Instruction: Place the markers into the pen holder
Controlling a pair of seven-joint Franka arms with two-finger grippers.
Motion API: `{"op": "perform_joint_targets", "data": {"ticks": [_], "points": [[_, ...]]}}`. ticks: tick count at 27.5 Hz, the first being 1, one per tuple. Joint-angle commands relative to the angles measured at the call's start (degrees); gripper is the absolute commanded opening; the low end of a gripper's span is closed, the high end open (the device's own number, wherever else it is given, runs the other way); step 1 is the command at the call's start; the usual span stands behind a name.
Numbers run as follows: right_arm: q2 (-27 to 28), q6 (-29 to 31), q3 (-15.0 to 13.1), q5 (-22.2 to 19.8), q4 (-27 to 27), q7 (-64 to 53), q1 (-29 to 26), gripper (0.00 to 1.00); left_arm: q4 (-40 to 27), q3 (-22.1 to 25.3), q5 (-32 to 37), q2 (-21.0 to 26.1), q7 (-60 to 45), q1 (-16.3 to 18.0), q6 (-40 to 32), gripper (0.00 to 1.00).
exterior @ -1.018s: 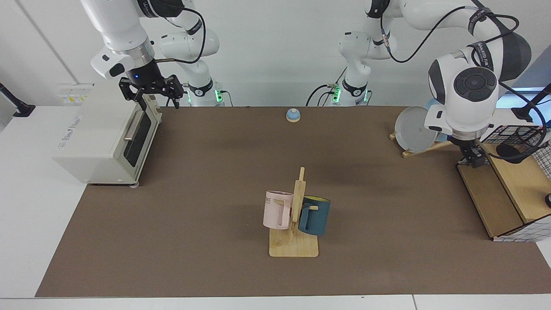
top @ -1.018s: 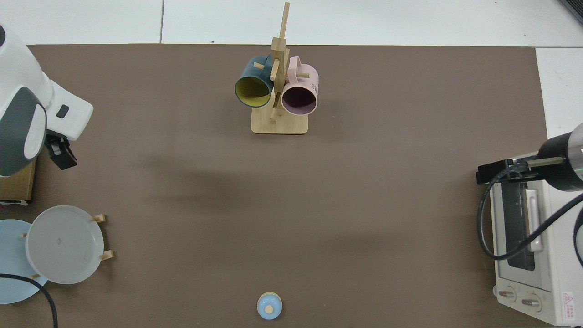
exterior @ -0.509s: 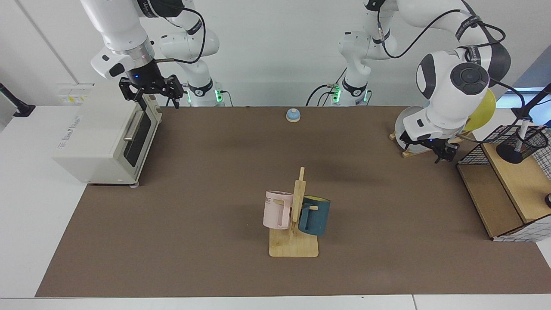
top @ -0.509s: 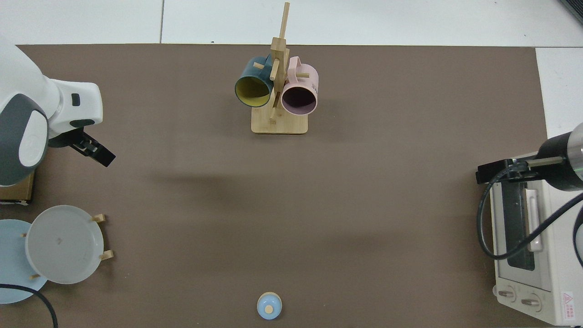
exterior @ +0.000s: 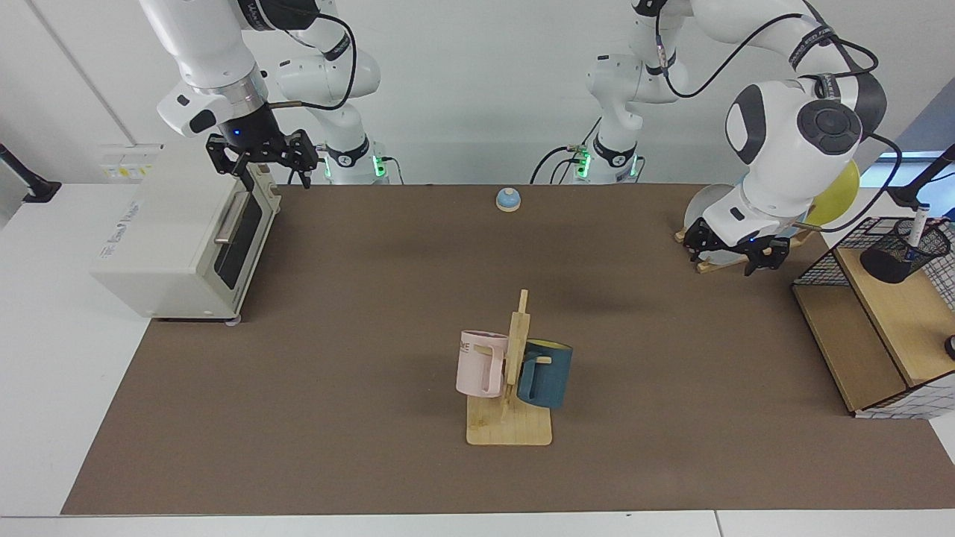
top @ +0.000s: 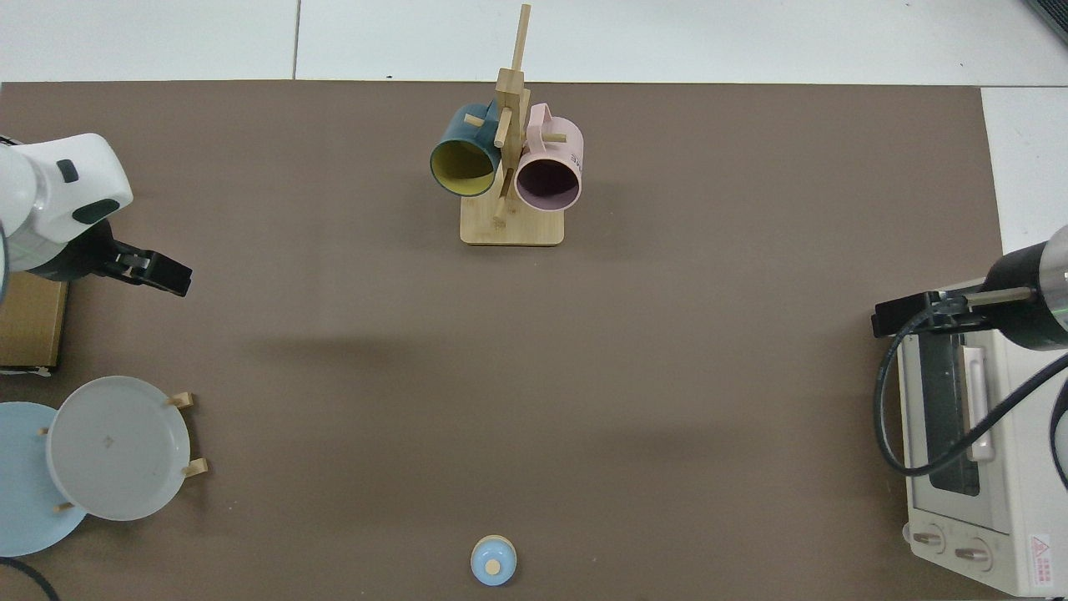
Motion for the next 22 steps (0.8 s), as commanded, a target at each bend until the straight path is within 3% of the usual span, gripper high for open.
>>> {"op": "perform_joint_targets", "data": {"ticks": [1, 7, 14, 22], "points": [[0.34, -0.93, 0.56, 1.37, 0.71, -1.70, -1.38, 1.00, -5.13, -2.33, -3.56, -6.24, -5.03, 3.20, 0.62, 1.00], [0.34, -0.93, 0.56, 1.37, 0.71, -1.70, -1.38, 1.00, -5.48, -3.12, -3.22, -10.91, -17.95, 0.65, -5.80, 1.00], [0.34, -0.93, 0.56, 1.37, 0.71, -1.70, -1.38, 1.00, -4.61, -3.12, 0.73, -10.12, -14.46, -0.05, -2.20, 1.00], [0.34, -0.93, 0.56, 1.37, 0.71, -1.70, -1.38, 1.00, 0.58, -3.30, 1.89, -11.00, -12.34, -1.11, -3.16, 1.00]]}}
